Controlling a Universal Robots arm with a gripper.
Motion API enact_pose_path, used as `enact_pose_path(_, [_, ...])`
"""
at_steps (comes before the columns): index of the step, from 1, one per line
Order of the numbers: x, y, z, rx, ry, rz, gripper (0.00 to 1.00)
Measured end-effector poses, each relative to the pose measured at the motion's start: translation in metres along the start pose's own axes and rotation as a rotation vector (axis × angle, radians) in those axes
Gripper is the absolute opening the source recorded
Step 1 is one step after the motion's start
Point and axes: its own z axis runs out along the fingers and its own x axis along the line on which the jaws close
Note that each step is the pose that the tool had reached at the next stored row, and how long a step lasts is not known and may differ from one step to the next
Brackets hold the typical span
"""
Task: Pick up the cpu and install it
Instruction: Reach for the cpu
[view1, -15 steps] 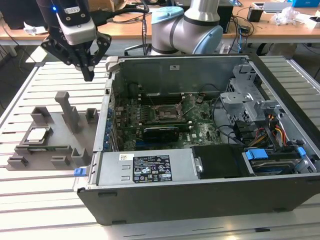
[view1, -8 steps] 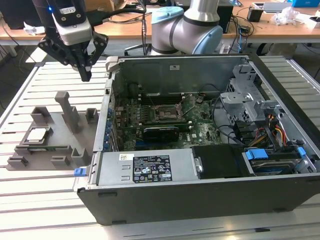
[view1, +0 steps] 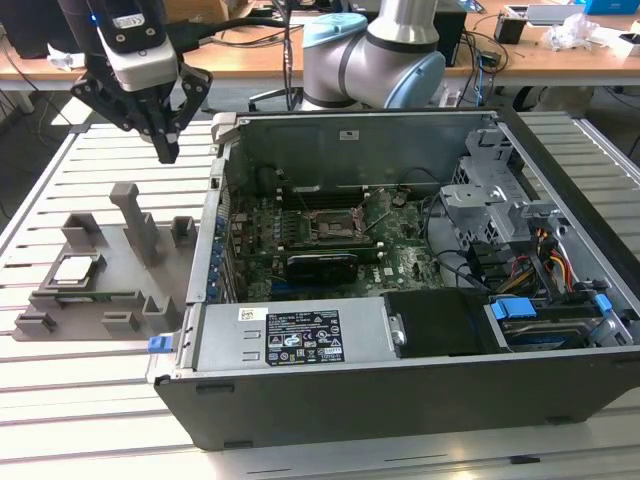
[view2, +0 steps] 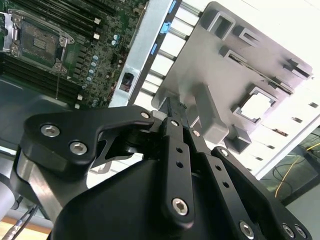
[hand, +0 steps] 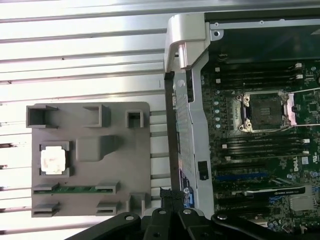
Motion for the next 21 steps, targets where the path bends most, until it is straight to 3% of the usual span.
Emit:
enact_pose_path(3, [0.0063, -0.0004, 0.0, -0.0001, -0.0001, 0.0, 0.11])
enact_pose_path(8, [0.0227, -0.0009, 0.0, -0.0001, -0.0001, 0.0, 0.11])
enact_pose_path(11, [0.0304, 0.01, 0.0006, 0.0003, -0.0001, 0.0, 0.11])
enact_pose_path(15, [0.0525, 0.0129, 0.0006, 0.0005, -0.0002, 0.0, 0.11])
enact_pose_path(21, [0.074, 0.0112, 0.0005, 0.0004, -0.0002, 0.0, 0.11])
